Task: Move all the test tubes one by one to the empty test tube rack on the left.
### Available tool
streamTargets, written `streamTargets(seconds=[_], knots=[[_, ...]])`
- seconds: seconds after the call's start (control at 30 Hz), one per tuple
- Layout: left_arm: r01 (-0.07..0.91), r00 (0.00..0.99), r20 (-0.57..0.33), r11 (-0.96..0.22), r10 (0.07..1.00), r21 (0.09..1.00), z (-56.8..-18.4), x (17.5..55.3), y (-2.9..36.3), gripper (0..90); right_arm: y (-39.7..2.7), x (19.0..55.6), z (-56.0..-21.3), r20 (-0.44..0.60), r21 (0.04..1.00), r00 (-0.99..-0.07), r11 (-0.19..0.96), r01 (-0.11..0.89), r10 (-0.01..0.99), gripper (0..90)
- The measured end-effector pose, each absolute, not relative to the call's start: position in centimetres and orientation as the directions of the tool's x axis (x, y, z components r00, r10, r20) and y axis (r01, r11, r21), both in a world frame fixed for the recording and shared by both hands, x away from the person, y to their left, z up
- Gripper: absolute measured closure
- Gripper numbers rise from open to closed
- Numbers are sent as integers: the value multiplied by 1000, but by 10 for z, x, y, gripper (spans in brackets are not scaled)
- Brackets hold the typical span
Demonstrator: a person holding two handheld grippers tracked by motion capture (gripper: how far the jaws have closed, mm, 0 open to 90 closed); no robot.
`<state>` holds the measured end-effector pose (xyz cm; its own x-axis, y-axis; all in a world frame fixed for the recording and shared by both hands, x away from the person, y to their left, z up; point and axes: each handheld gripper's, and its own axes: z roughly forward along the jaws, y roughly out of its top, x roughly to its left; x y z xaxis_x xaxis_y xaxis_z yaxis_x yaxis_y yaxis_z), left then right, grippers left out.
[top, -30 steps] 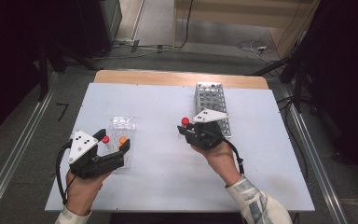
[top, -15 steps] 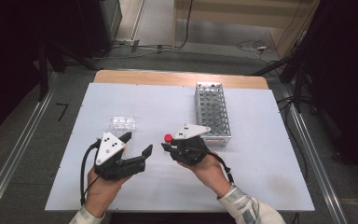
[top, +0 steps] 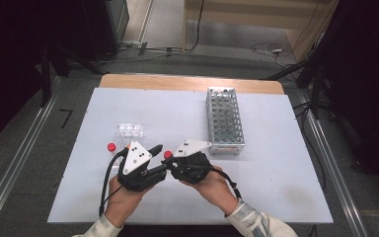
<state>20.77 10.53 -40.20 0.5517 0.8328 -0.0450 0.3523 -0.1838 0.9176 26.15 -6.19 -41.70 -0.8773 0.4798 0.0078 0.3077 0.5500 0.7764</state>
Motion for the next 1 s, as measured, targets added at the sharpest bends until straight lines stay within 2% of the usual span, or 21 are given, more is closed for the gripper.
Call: streamTargets(seconds=[0.4,0.53,0.57,0.8,1.0], knots=[[343,560,-27,-202,828,917,-405,207,103,690,-61,260,-416,18,779,-879,545,311,476,715],[341,561,-22,-206,828,917,-405,206,103,697,-62,260,-417,19,779,-881,545,310,474,711],[340,561,-22,-206,828,917,-404,205,104,700,-62,260,-417,20,779,-881,546,310,473,693],[336,554,-29,-192,832,922,-399,198,113,702,-66,261,-416,49,776,-895,547,314,444,383],[345,528,-57,-152,848,926,-391,189,132,702,-80,262,-417,53,778,-888,538,323,456,285]])
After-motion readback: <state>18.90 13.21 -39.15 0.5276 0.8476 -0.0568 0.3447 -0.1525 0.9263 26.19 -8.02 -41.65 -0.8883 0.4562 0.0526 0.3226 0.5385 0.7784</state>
